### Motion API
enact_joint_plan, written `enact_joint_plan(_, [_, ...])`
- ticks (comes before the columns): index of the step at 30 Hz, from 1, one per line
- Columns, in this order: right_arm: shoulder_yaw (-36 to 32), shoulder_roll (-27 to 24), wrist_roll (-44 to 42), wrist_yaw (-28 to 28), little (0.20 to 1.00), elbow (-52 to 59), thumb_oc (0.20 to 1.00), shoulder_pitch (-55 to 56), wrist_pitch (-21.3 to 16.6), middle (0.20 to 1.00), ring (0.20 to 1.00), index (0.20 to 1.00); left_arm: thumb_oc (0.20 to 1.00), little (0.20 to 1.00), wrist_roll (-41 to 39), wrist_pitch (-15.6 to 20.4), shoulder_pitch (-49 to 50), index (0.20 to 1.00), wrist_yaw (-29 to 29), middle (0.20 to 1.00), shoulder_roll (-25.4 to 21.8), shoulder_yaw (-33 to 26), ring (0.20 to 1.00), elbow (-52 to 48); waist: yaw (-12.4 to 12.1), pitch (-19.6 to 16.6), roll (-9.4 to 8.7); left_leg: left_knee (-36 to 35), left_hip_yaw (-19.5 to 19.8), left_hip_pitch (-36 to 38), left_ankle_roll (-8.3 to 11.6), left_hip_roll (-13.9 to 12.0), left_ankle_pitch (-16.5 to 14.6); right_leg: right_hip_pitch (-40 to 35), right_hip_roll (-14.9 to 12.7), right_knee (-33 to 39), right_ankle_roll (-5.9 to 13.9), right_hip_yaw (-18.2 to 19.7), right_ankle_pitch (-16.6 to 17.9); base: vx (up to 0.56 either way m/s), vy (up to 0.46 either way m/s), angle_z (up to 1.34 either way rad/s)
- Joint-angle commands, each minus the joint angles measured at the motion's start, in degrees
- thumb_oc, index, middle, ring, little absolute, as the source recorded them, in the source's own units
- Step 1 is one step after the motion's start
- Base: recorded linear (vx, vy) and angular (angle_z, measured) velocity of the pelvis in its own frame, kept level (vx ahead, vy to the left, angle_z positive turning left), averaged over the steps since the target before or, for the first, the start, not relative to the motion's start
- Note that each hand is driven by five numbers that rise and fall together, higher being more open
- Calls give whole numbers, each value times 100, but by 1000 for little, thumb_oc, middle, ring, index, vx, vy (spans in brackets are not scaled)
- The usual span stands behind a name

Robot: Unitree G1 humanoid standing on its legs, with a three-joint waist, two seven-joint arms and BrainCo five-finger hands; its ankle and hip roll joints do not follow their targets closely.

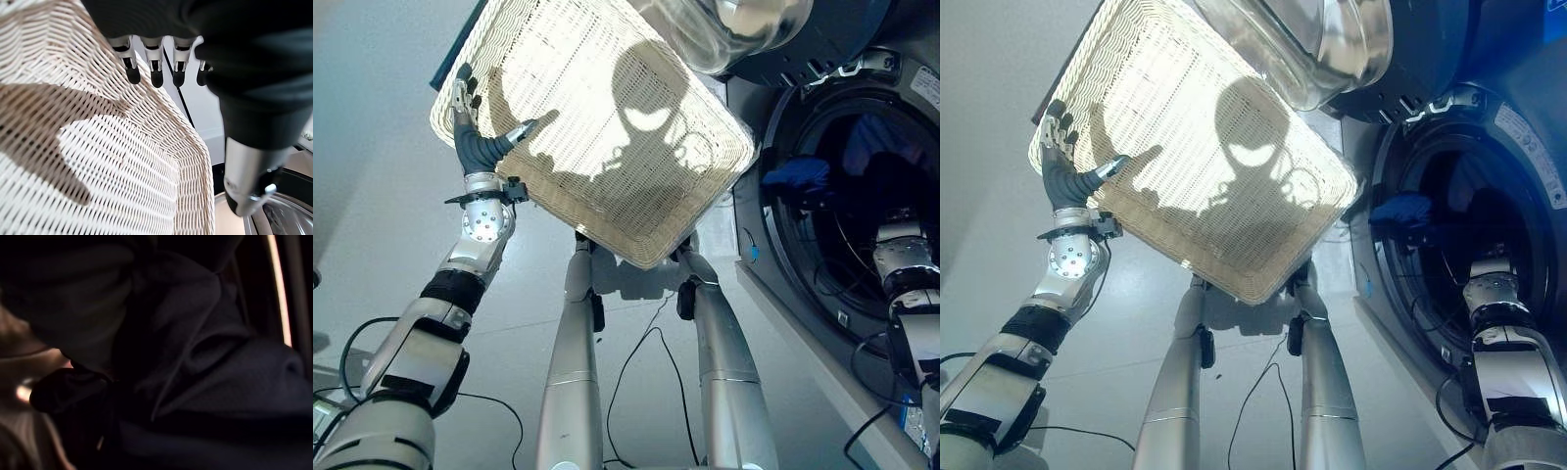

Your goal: Put the clothes into the washing machine.

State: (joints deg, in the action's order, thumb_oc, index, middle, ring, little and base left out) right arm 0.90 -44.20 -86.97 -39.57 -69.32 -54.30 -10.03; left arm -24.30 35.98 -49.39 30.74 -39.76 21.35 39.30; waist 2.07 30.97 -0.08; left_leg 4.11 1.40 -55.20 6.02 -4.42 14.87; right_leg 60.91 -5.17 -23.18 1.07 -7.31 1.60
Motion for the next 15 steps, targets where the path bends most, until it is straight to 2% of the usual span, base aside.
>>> enact_joint_plan(1, [199,-1942,279,-664,200,-179,200,-30,-370,200,200,200,1000,1000,-311,175,-247,1000,-215,1000,-224,-105,1000,156,116,-117,-535,883,-199,105,80,253,-917,-613,183,1326,779,-187,1145,0,0,0])
enact_joint_plan(2, [118,-2026,485,-798,200,-249,200,5,-514,200,200,200,1000,1000,-362,218,-243,1000,-290,1000,-249,-98,1000,205,128,-117,-530,905,-196,104,80,254,-924,-620,185,1317,777,-175,1144,0,0,0])
enact_joint_plan(4, [126,-1984,733,-834,896,-182,896,0,-431,896,896,896,1000,1000,-354,193,-253,1000,-265,1000,-220,-74,1000,168,123,-117,-505,925,-179,85,59,289,-945,-593,179,1318,772,-149,1137,0,0,0])
enact_joint_plan(5, [134,-1975,740,-846,1000,-170,1000,2,-425,1000,1000,1000,1000,1000,-348,184,-242,1000,-262,1000,-215,-78,1000,156,119,-117,-502,931,-176,96,55,292,-961,-603,181,1318,771,-147,1128,0,0,0])
enact_joint_plan(7, [185,-1905,1021,-862,1000,-149,1000,-39,-319,1000,1000,1000,1000,1000,-340,144,-259,1000,-270,1000,-195,-73,1000,124,105,-117,-482,935,-168,98,39,315,-978,-602,175,1319,769,-147,1114,0,0,0])
enact_joint_plan(10, [423,-1708,1750,-590,1000,-145,1000,-107,433,1000,1000,1000,1000,1000,-299,115,-324,1000,-299,1000,-102,-30,1000,158,75,-117,-427,949,-170,85,32,344,-967,-596,147,1306,769,-148,1102,0,0,0])
enact_joint_plan(12, [609,-1585,2329,-439,1000,-181,1000,-173,718,1000,1000,1000,1000,1000,-280,86,-397,1000,-281,1000,-23,34,1000,193,46,-117,-380,954,-163,98,14,371,-974,-598,129,1294,759,-148,1091,0,0,0])
enact_joint_plan(15, [756,-1506,2805,-347,1000,-188,1000,-245,889,1000,1000,1000,1000,1000,-288,80,-422,1000,-266,1000,8,67,1000,208,31,-117,-337,971,-162,84,12,385,-979,-582,127,1280,757,-136,1077,-7,15,3])
